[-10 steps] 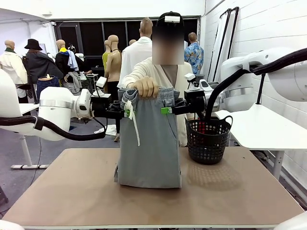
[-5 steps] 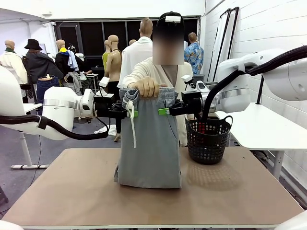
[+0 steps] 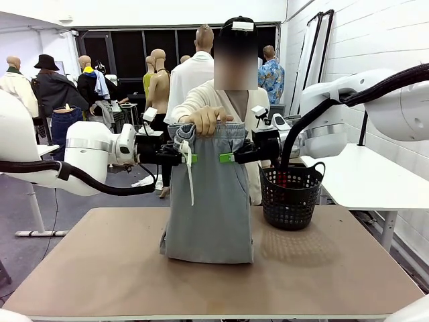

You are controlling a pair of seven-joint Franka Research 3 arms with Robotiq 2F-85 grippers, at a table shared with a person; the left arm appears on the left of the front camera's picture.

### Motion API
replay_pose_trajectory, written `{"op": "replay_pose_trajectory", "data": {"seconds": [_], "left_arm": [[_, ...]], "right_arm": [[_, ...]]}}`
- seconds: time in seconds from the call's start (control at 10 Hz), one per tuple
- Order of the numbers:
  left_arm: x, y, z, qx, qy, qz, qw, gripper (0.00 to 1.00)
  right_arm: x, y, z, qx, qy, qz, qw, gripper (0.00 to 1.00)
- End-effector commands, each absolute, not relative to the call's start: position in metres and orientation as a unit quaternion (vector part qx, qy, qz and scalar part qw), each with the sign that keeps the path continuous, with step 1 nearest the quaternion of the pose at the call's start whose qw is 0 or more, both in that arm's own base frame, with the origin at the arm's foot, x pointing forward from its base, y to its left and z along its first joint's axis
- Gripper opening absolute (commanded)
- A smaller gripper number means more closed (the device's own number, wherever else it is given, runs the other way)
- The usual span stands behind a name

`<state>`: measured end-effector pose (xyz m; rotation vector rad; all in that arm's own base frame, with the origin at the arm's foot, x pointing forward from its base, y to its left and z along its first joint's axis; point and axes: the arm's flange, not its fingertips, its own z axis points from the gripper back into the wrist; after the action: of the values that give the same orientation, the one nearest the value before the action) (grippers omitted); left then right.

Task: Fold the training pants.
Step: Release the ends of the Training pants and then grab the overlapped ends.

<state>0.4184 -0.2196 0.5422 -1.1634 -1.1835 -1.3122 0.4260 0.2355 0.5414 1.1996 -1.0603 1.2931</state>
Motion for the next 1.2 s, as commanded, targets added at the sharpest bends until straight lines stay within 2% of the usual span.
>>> {"op": "replay_pose_trajectory", "data": {"seconds": [0.0, 0.3, 0.4, 0.5, 1.1], "left_arm": [[0.423, -0.222, 0.547, -0.455, -0.488, -0.552, 0.500, 0.60], [0.421, -0.214, 0.551, -0.452, -0.516, -0.529, 0.500, 0.01], [0.421, -0.214, 0.553, -0.455, -0.525, -0.523, 0.494, 0.00], [0.420, -0.214, 0.553, -0.458, -0.527, -0.519, 0.493, 0.00], [0.423, -0.209, 0.540, -0.479, -0.481, -0.499, 0.539, 0.00]], "right_arm": [[0.429, 0.241, 0.544, 0.495, -0.471, 0.526, 0.507, 0.89], [0.430, 0.237, 0.546, 0.500, -0.472, 0.520, 0.507, 0.29], [0.430, 0.237, 0.546, 0.505, -0.469, 0.518, 0.506, 0.09], [0.429, 0.237, 0.546, 0.509, -0.465, 0.518, 0.506, 0.00], [0.430, 0.230, 0.543, 0.515, -0.453, 0.511, 0.517, 0.00]]}}
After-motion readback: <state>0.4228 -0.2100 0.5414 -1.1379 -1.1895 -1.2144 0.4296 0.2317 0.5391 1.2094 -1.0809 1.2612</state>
